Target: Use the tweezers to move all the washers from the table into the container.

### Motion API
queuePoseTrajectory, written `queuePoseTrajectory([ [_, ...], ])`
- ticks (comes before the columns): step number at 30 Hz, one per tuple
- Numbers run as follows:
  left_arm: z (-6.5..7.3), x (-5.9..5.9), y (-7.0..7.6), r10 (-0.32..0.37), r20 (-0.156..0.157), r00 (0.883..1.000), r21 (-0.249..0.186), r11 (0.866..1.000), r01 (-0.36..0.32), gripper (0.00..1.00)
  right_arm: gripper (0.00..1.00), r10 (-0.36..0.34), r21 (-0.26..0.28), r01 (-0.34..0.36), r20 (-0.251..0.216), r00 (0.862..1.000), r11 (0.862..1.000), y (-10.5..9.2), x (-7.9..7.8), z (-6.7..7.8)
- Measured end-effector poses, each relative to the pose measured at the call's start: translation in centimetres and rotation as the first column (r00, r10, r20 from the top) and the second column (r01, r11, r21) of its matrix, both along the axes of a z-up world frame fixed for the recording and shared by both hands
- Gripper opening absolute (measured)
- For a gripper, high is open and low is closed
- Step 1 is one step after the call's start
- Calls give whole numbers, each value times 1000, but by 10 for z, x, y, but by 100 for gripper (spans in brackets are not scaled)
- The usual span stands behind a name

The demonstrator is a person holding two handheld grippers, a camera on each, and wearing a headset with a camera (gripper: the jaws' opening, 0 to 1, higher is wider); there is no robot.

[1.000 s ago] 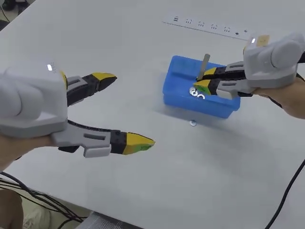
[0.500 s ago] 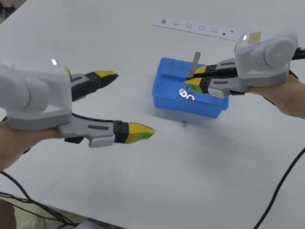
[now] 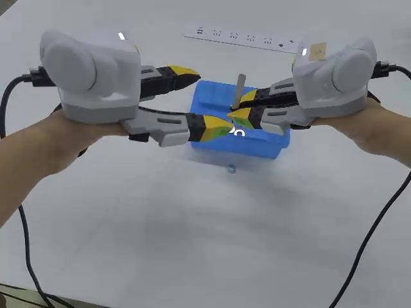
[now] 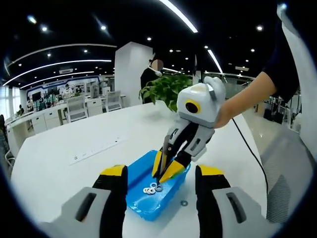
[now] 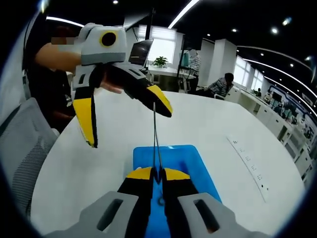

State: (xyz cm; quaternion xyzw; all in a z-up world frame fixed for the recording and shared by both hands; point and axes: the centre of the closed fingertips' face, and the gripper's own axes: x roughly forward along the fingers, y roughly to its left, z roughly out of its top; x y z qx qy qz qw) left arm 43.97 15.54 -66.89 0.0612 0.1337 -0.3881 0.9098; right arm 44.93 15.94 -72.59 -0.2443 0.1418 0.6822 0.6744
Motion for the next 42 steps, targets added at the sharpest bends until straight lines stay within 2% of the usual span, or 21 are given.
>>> queuePoseTrajectory([
  [5, 9, 8, -14, -59, 10, 998, 9, 998, 59, 46, 8, 13, 6, -13, 7, 1000, 1000, 3, -3, 3],
  [7, 11, 9, -18, -84, 10, 996, 8, 996, 84, 37, 8, 20, 4, -20, 11, 1000, 1000, 4, -5, 3],
  [9, 9, 7, -21, -125, 5, 992, 27, 992, 125, 26, 8, 29, 3, -29, 13, 1000, 1000, 4, -7, 3],
  [11, 7, 5, -25, -161, -9, 987, 40, 986, 161, 24, 8, 41, -1, -41, 15, 999, 999, 5, -10, 3],
  [14, 9, 2, -27, -188, -9, 982, 44, 981, 188, 20, 8, 58, -8, -58, 21, 998, 998, 5, -14, 3],
  [19, 11, 2, -25, -191, -2, 982, 47, 981, 191, 14, 8, 65, -13, -65, 24, 998, 998, 5, -15, 3],
  [21, 11, -1, -26, -204, 3, 979, 59, 977, 203, 8, 8, 61, -14, -61, 27, 998, 998, 5, -14, 3],
  [22, 11, -3, -27, -212, 4, 977, 65, 975, 211, 9, 8, 59, -14, -58, 28, 998, 998, 5, -13, 3],
  [24, 12, -2, -26, -208, 27, 978, 100, 974, 204, 8, 8, 60, -13, -59, 32, 998, 998, 5, -13, 4],
  [26, 12, -2, -28, -211, 16, 977, 104, 973, 208, 8, 8, 56, -16, -56, 40, 998, 998, 5, -12, 4],
  [28, 12, -2, -29, -232, 58, 971, 180, 959, 218, 7, 8, 47, -18, -47, 46, 998, 999, 4, -11, 5],
  [30, 14, -4, -33, -239, 69, 969, 196, 955, 222, 7, 9, 44, -15, -44, 43, 998, 999, 4, -12, 6],
  [36, 18, -5, -38, -236, 80, 968, 202, 955, 216, 6, 11, 34, -10, -34, 34, 999, 999, 4, -15, 10],
  [42, 23, -5, -38, -220, 83, 972, 201, 959, 200, 6, 16, -11, 2, 11, -1, 1000, 1000, 1, -16, 16],
])
